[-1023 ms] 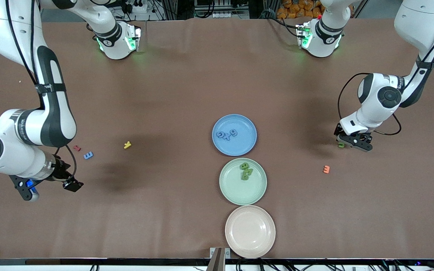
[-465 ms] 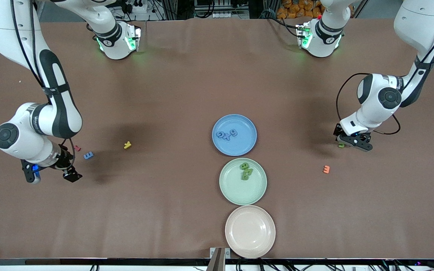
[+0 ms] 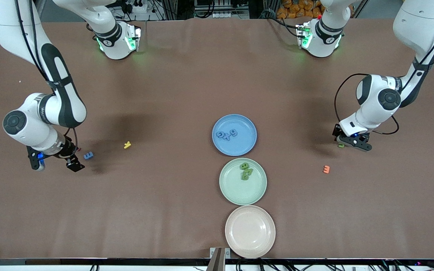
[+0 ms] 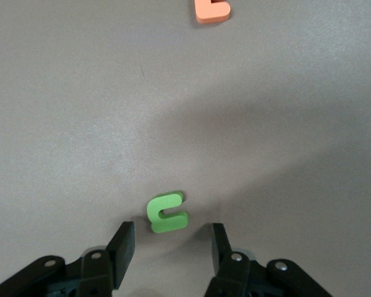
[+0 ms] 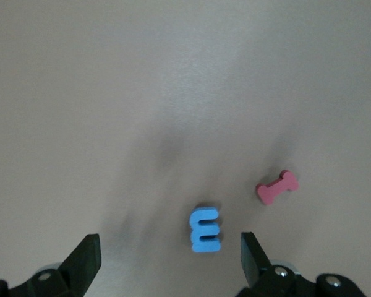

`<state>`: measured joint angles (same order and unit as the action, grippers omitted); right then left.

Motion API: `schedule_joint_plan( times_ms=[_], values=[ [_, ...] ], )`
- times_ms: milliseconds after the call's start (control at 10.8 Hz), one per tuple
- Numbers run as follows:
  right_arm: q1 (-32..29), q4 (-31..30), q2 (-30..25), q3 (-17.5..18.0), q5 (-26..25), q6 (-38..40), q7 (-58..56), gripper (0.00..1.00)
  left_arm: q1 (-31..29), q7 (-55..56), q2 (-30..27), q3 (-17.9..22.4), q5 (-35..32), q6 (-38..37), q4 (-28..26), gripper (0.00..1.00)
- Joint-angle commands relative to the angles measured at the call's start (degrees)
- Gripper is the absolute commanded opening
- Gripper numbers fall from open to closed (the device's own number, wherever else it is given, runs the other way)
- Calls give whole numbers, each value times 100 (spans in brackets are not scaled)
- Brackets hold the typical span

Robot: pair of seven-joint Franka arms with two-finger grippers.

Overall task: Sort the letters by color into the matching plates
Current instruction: 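Reach the right gripper to the blue E while the left gripper reaches green C, then grasp the blue E with the right gripper while the left gripper grasps C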

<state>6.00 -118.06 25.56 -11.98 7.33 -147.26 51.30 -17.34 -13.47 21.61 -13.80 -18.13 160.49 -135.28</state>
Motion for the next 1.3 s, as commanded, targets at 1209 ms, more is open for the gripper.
schedule_joint_plan(
  times_ms=[1209],
  values=[
    [-328,-648,231,346,41,-1067,-340,87,2,-77,292,-9,143,105,353,27]
  ],
)
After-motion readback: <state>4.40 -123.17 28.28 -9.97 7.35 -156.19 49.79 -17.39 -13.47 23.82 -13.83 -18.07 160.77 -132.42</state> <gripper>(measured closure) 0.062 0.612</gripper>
